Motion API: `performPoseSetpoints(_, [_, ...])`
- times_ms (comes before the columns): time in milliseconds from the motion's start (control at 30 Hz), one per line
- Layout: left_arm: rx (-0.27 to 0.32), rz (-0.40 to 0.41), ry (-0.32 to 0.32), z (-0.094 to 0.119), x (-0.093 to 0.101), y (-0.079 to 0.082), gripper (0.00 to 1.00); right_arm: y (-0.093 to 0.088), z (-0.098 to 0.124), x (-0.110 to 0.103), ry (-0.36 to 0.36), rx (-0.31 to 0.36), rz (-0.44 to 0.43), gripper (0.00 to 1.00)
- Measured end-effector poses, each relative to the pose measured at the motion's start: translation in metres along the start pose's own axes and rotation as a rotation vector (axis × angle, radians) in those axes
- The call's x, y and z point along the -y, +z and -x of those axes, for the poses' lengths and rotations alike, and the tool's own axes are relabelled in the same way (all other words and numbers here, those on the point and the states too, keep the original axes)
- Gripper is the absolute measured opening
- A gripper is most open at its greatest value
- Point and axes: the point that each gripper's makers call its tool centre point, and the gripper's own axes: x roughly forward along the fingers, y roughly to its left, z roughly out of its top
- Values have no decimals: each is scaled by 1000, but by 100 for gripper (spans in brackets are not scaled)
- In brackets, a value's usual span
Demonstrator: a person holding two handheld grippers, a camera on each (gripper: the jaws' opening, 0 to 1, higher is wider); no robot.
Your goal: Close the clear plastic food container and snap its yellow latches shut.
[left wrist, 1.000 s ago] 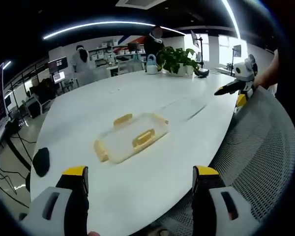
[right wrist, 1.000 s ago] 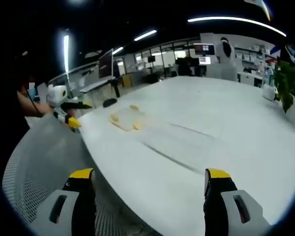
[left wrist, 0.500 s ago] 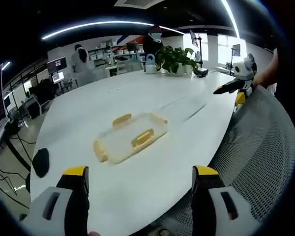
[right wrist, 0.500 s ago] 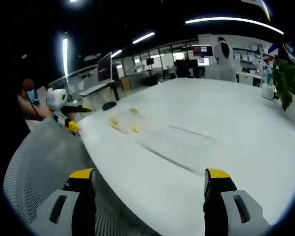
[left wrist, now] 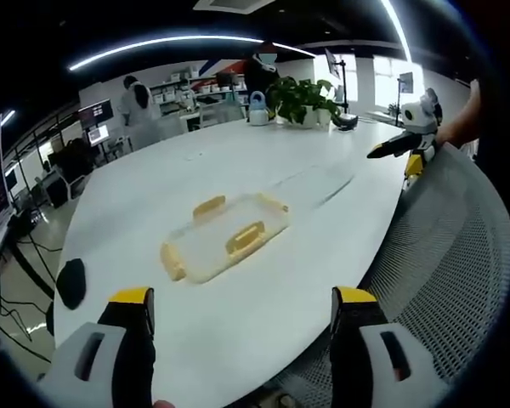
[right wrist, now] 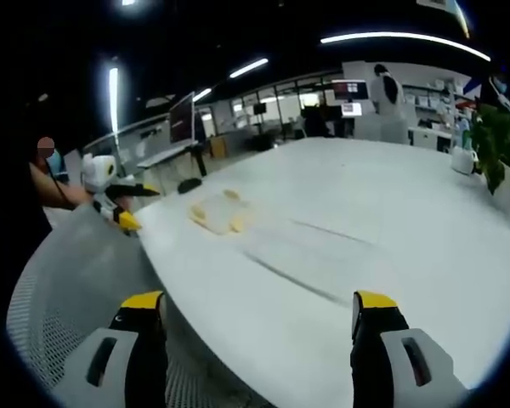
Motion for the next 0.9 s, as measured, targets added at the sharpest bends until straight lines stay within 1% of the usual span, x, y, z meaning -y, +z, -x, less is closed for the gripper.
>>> performPoseSetpoints(300, [-4, -12, 2, 0, 0, 1, 86, 2, -1, 0, 8, 13, -2, 90])
performPoseSetpoints(400, [-8, -32, -3, -1, 0, 1, 86, 2, -1, 0, 12, 15, 0, 90])
performPoseSetpoints(667, [-6, -30, -14, -1, 2, 2, 85, 2, -2, -2, 23, 2, 17, 88])
performPoseSetpoints(733, [-11, -43, -22, -1, 4, 2, 85, 3, -2, -1, 19, 7, 20, 88])
performPoseSetpoints(800, [-10, -48, -30, -2, 5, 3, 85, 9, 0, -3, 18, 39, 31, 87])
performPoseSetpoints(900, [-11, -57, -40, -4, 6, 3, 86, 12, 0, -4, 24, 55, 25, 87])
